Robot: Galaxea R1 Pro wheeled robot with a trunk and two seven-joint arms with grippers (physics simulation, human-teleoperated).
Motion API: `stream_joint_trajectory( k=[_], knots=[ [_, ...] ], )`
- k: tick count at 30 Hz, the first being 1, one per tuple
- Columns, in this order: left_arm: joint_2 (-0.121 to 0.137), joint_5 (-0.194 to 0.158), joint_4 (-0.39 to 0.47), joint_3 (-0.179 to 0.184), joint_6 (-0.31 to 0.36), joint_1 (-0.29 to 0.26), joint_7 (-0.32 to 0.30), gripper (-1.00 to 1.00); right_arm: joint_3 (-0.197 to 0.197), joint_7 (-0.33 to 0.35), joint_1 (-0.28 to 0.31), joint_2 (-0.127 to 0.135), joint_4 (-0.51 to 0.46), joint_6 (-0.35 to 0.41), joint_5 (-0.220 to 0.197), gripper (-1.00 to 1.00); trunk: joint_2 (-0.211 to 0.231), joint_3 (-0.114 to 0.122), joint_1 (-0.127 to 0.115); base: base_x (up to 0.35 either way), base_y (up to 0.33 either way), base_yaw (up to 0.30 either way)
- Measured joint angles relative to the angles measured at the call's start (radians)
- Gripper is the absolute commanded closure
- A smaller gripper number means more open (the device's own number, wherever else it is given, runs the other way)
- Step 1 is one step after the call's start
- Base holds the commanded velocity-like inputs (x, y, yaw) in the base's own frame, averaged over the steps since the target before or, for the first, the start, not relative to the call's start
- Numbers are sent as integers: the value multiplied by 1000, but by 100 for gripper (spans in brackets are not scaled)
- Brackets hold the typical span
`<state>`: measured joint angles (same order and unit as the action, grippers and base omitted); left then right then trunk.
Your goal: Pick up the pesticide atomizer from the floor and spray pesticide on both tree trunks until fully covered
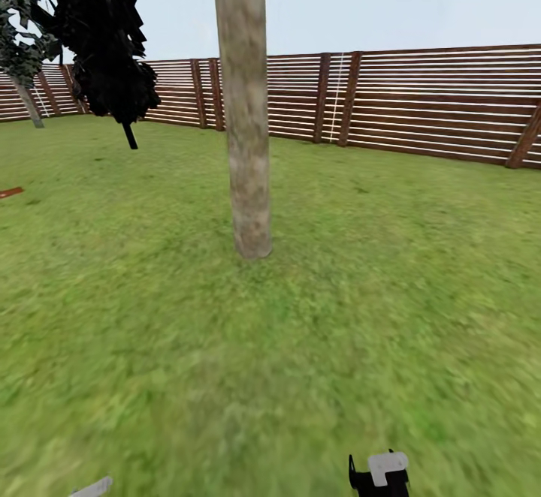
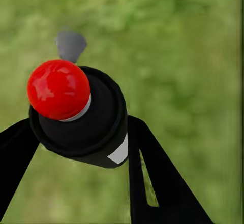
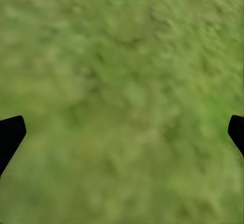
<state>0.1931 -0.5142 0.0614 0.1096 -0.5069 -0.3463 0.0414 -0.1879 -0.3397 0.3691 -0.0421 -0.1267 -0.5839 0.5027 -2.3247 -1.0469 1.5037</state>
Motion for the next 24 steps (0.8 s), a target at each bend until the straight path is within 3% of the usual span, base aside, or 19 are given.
stream_joint_trajectory(
  k=[8,14,24],
  knots=[
    [0,0,0,0,0,0,0,100,0,-2,0,-1,0,-1,-5,-100,0,0,0,340,0,8],
    [-1,0,0,0,0,0,0,100,0,-2,0,-2,0,-2,-4,-100,0,0,0,339,0,194],
    [-5,0,0,0,0,0,0,100,0,-2,0,-2,0,-2,-4,-100,0,0,0,339,0,12]
  ],
)
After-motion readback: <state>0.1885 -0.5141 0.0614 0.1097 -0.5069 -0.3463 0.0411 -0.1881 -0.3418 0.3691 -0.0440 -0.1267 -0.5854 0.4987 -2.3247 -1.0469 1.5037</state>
